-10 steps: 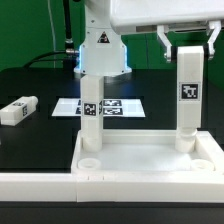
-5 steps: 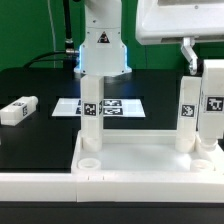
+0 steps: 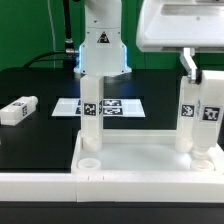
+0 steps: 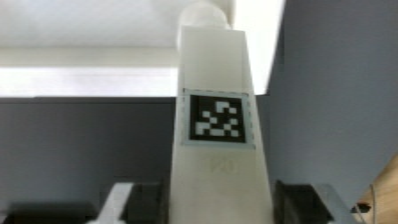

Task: Assemble desk

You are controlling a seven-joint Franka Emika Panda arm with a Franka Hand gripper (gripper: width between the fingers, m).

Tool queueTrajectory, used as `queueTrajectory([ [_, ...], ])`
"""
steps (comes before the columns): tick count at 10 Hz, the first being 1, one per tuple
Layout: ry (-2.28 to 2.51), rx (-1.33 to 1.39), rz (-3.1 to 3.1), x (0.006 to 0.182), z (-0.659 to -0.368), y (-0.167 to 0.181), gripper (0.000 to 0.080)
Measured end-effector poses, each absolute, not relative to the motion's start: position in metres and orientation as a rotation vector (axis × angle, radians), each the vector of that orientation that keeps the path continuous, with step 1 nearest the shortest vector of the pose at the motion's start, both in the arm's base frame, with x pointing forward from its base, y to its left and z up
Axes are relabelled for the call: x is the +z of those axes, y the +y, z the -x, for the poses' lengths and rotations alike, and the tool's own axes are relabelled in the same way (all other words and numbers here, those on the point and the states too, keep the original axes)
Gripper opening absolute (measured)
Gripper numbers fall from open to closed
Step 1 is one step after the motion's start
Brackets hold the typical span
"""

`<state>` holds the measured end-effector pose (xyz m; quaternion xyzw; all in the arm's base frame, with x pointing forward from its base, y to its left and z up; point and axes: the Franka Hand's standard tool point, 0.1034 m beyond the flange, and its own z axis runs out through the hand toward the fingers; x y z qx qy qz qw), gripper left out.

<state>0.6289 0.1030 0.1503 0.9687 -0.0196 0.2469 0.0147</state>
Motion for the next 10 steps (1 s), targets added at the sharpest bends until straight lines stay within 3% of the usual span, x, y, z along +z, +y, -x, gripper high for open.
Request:
queueTrajectory([
  [3, -0.066, 0.778, -3.016, 0.153, -0.631, 0.101, 0.0288],
  [10, -0.082, 0.757, -3.017, 0.140, -0.632, 0.102, 0.0288],
])
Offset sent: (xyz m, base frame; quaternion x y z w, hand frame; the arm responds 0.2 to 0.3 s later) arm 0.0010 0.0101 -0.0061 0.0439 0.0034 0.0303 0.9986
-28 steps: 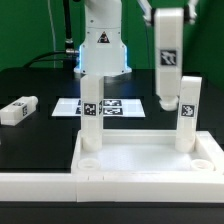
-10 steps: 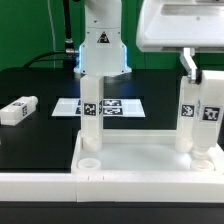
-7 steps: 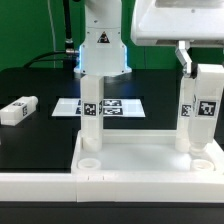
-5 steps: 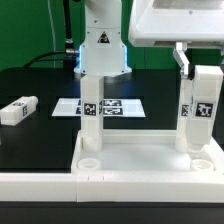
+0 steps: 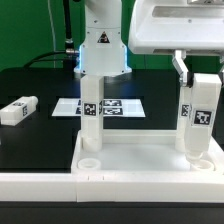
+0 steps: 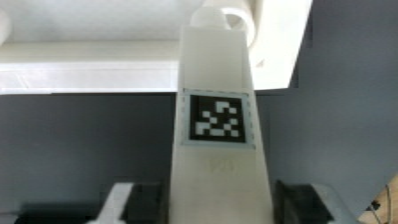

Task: Assemble desk

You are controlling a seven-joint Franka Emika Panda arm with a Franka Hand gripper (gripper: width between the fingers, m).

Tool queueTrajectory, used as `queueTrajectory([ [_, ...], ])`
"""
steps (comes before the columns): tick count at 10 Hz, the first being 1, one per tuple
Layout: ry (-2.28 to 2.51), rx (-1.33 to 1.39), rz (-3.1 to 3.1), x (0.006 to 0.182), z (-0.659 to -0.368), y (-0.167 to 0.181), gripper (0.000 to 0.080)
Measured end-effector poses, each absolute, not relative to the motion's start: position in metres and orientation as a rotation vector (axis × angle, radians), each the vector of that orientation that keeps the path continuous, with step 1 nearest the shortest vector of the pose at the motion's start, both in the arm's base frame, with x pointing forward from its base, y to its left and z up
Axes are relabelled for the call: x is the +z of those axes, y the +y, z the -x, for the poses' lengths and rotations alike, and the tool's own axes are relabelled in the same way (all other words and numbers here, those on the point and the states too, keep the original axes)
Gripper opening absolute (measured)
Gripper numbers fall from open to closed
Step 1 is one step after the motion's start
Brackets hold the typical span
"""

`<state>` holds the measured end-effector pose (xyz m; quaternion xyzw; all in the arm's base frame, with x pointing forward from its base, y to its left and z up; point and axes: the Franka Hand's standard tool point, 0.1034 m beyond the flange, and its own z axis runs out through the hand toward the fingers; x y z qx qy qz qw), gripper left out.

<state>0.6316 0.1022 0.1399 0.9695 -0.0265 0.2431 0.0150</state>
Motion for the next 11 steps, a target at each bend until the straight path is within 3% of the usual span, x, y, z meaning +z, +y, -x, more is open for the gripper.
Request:
queueTrajectory([
  [11, -0.049, 0.755, -3.010, 0.129, -0.638, 0.113, 0.0288],
])
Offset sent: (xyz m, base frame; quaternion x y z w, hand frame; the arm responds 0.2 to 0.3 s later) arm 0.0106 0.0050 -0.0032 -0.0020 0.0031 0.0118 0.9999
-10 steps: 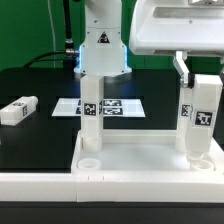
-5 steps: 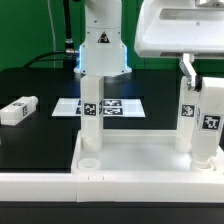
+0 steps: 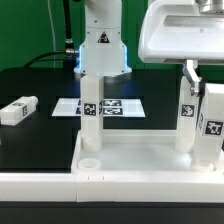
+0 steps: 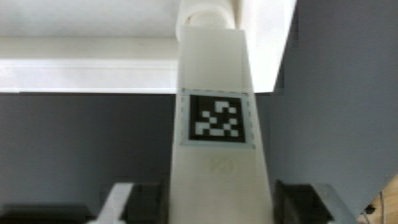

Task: Assemble desk

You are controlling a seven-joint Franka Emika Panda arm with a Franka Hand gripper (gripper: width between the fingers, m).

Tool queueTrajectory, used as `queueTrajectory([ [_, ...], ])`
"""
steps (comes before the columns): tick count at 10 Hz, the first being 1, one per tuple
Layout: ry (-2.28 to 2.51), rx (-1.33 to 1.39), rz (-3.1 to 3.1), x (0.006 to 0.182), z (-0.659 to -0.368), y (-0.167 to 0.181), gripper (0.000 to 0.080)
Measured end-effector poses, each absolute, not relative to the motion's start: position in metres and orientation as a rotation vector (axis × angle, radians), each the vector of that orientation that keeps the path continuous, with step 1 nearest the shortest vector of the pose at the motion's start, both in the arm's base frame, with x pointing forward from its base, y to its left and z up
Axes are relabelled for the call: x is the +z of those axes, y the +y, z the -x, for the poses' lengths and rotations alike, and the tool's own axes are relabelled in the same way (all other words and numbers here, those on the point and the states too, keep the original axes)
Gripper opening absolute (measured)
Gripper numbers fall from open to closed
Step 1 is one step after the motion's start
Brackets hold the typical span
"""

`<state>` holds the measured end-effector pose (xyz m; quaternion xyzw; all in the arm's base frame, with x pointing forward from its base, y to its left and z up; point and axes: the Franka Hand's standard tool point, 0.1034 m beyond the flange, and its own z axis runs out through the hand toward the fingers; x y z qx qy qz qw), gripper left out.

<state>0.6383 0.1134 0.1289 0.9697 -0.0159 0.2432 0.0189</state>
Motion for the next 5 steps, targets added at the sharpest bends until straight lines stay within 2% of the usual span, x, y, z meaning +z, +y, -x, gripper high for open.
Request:
queueTrajectory([
  [5, -0.040, 0.796, -2.998, 0.1272, -0.6414, 0.1133, 0.0289],
])
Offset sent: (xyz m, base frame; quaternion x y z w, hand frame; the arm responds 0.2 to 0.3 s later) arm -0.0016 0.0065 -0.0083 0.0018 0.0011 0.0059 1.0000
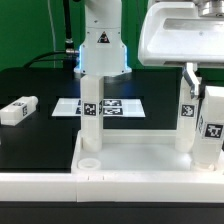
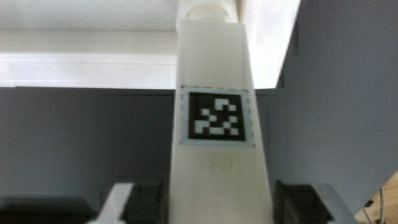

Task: Assemble desk

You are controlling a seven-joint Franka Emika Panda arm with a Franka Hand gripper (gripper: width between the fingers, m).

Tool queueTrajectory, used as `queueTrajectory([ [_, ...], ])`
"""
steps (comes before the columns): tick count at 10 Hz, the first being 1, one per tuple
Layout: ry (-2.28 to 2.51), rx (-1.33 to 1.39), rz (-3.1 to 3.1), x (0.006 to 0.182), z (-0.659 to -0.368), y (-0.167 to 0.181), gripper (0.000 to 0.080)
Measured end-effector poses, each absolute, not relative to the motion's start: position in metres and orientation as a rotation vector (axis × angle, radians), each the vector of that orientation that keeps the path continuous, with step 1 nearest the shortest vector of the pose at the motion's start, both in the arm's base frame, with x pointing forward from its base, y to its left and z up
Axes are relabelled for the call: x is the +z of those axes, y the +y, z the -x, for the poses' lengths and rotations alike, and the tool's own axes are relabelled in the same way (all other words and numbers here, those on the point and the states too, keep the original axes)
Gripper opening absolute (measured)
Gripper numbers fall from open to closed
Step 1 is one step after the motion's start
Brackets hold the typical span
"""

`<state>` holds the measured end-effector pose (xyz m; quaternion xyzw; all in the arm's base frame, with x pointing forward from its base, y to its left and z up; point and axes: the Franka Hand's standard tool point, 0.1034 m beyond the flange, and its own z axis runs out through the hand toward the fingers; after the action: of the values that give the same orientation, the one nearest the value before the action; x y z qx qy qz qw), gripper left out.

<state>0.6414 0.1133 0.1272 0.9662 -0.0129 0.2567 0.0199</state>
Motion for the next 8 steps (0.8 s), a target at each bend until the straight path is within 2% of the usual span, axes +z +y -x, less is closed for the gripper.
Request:
queueTrajectory([
  [2, -0.040, 0.795, -2.998, 0.1270, -0.6413, 0.1133, 0.0289],
  [3, -0.040, 0.795, -2.998, 0.1270, -0.6413, 0.1133, 0.0460],
  [4, -0.040, 0.795, -2.998, 0.1270, -0.6413, 0.1133, 0.0460],
  [5, -0.040, 0.795, -2.998, 0.1270, -0.6413, 0.1132, 0.0604],
  [6, -0.040, 0.795, -2.998, 0.1270, -0.6413, 0.1132, 0.0635],
  [8, -0.040, 0.795, -2.998, 0.1270, -0.6413, 0.1132, 0.0647],
])
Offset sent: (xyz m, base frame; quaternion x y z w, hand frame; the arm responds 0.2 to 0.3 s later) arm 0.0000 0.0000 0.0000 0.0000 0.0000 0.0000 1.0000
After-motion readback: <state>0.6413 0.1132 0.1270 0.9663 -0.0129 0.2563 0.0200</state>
